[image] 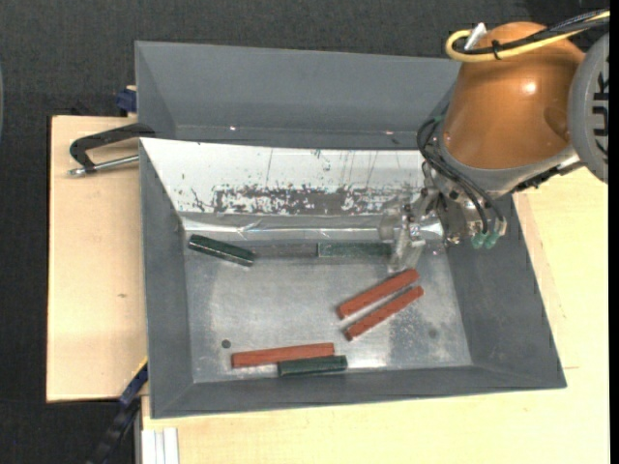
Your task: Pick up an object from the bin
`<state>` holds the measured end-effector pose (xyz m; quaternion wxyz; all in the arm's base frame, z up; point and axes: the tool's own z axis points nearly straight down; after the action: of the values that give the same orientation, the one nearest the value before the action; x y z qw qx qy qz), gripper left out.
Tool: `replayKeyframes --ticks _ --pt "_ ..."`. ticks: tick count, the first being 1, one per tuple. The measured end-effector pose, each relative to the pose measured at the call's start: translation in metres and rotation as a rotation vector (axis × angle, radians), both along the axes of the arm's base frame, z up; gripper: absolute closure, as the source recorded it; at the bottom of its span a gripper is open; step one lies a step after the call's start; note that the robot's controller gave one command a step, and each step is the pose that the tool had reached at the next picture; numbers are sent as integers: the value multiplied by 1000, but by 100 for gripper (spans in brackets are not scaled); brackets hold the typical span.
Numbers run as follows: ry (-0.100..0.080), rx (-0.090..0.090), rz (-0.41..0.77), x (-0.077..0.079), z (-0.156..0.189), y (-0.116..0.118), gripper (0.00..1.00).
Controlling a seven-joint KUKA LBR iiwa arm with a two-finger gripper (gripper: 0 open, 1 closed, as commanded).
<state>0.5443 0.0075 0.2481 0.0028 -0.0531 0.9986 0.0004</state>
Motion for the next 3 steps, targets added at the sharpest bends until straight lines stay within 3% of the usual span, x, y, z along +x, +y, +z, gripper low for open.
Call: replayKeyframes --ticks 1,2,3 --pt "0 0 0 0 0 0 0" --pt "0 0 0 0 0 0 100" --pt "0 0 0 0 0 0 0"
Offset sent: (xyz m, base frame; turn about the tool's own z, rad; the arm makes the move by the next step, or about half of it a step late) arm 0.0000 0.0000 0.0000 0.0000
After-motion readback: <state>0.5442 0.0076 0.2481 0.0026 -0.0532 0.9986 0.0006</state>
